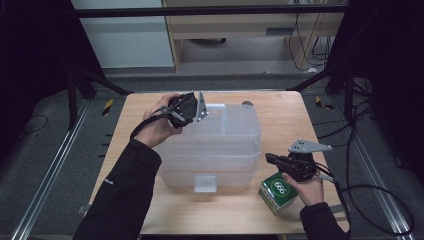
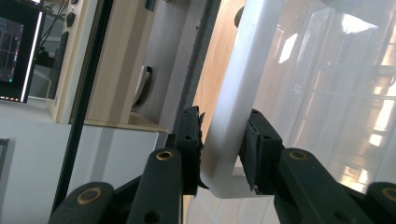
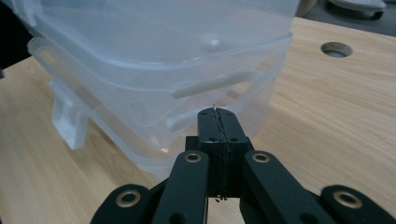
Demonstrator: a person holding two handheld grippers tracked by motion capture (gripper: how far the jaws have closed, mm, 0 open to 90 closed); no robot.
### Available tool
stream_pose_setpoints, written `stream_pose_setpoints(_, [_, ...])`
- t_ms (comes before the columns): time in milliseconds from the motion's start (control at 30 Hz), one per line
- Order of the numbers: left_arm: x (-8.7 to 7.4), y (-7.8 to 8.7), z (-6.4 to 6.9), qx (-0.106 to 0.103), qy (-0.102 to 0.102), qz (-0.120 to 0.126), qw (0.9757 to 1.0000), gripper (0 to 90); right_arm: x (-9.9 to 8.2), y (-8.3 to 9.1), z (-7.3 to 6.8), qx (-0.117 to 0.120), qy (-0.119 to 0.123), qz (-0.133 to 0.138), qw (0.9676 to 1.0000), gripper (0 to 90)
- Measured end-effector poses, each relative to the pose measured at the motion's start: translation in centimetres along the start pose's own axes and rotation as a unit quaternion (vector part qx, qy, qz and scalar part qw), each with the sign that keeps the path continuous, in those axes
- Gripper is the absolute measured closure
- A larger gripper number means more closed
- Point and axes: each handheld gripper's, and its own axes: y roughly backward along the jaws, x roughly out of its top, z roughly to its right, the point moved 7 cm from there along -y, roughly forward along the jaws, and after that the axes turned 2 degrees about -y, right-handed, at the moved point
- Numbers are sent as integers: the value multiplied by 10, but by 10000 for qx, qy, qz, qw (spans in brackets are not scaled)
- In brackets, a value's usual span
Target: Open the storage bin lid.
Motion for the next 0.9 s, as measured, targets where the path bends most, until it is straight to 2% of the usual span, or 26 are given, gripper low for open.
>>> stream_pose_setpoints(133, [0,-3,-3,29,131,46,9999,694,3,-2,-7,137,-22,39,9999,900])
stream_pose_setpoints(367, [-1,-4,-6,-1,167,67,9998,685,9,-6,-13,317,-86,204,9993,900])
stream_pose_setpoints(500, [-1,-3,-3,-76,209,116,9997,681,10,-8,-13,308,-101,243,9992,900])
stream_pose_setpoints(567, [-2,-2,-4,-76,122,105,9998,675,10,-8,-13,314,-97,248,9992,900])
stream_pose_setpoints(633, [-2,-1,-3,-89,128,113,9998,661,9,-9,-14,298,-81,216,9993,900])
stream_pose_setpoints(767, [-3,0,-2,-76,119,100,9999,627,7,-12,-15,328,-81,169,9993,900])
stream_pose_setpoints(900, [-5,6,-1,-79,167,149,9997,554,5,-13,-16,316,-31,110,9994,900])
